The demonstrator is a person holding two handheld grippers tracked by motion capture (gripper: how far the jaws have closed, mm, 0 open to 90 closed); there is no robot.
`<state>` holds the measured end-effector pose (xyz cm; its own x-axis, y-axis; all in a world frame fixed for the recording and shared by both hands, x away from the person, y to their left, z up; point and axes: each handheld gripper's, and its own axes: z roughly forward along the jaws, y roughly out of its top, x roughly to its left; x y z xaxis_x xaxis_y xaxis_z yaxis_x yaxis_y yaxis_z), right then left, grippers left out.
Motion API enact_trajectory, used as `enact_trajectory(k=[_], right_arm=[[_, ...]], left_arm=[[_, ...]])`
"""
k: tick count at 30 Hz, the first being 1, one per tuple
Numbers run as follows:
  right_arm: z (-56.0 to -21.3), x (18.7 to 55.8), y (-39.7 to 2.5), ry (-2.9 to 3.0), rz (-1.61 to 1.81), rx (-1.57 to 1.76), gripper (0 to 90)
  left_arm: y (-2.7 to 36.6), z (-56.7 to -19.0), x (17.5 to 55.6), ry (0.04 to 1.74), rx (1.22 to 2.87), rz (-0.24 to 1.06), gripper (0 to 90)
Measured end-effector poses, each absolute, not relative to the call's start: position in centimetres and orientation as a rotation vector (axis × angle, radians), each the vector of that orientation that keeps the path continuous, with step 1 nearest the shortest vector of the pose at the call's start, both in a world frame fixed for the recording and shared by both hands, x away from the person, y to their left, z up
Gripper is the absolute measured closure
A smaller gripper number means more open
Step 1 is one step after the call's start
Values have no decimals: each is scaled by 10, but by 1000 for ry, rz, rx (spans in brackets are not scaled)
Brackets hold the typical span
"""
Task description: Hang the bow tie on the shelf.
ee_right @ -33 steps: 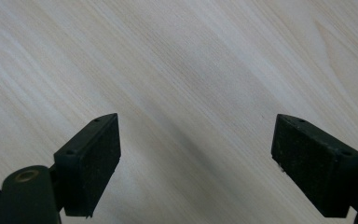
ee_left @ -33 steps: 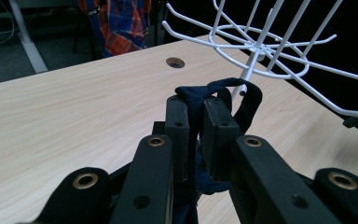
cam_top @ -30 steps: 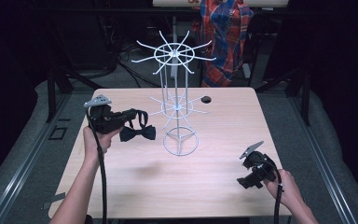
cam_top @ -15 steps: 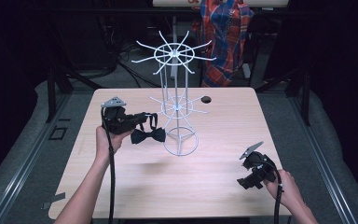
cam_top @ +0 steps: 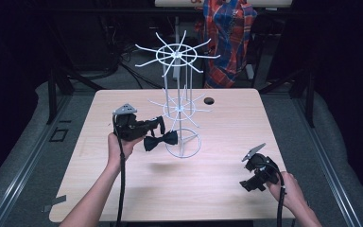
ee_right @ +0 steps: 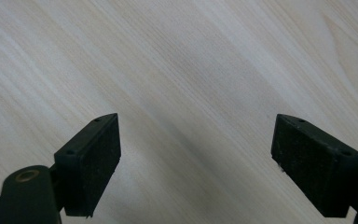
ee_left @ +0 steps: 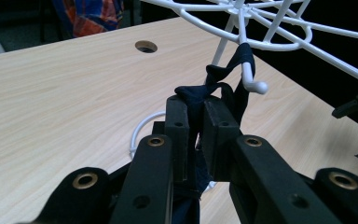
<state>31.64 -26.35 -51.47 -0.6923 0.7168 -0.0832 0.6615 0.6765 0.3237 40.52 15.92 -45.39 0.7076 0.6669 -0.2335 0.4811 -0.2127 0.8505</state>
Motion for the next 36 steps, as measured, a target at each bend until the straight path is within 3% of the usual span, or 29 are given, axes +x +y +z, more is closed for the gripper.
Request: enact_trajectory(k=[16,36], right_arm=[[-513,317,-264,2679,386,1114,154],[-512,314,-262,2677,424,1115,152]], left_arm=[[146,-462,407,879,1813,183,817],[150,-459,404,863,1888,288,796]])
